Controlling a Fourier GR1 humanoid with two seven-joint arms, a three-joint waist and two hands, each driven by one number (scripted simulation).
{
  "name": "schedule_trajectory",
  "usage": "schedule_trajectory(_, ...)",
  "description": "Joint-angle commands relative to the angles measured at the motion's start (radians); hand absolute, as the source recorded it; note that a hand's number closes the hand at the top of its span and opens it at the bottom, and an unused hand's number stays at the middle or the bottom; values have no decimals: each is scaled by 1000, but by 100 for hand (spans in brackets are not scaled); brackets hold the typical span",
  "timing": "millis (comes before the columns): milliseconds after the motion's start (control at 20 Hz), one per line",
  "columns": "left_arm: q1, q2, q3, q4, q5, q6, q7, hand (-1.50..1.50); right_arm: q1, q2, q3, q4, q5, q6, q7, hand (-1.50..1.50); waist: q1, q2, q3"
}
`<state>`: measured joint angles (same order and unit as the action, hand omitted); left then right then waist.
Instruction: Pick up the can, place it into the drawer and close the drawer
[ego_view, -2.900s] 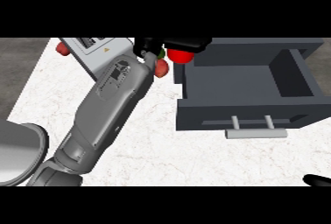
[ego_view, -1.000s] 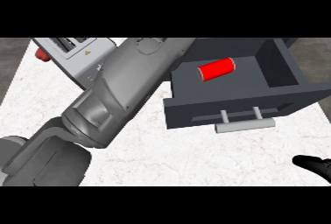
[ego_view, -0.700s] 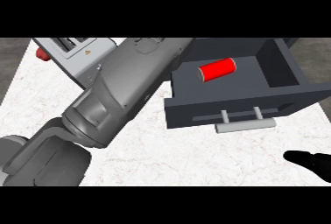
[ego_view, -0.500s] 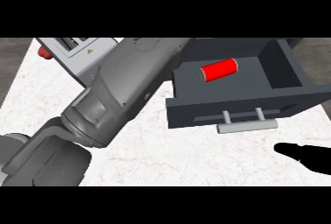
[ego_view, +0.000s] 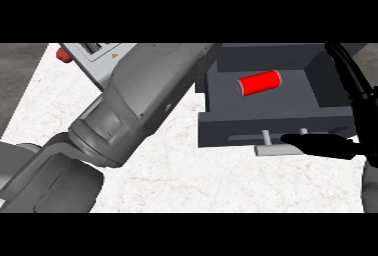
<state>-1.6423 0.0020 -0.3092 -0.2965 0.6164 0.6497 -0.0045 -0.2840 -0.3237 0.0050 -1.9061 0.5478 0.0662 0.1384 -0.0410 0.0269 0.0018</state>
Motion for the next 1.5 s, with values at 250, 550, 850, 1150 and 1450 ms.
schedule_trajectory(250,2,30,23,26,-12,-69,-8,-150,-127,37,142,321,285,-119,-58,-150,30,-10,-1)
schedule_trajectory(550,1,26,27,-14,-27,-20,35,-150,-262,72,121,659,367,-262,-171,-150,65,-16,-1)
schedule_trajectory(850,53,76,17,-71,-50,-53,61,-150,-383,122,78,938,447,-442,-204,-150,83,-21,-1)
schedule_trajectory(1150,99,163,16,-126,-60,-112,108,-150,-543,153,23,1168,506,-592,-170,-150,110,-19,-1)
schedule_trajectory(1450,176,208,-2,-226,-76,-126,152,-150,-682,137,-28,1347,529,-675,-166,-150,129,-19,-2)
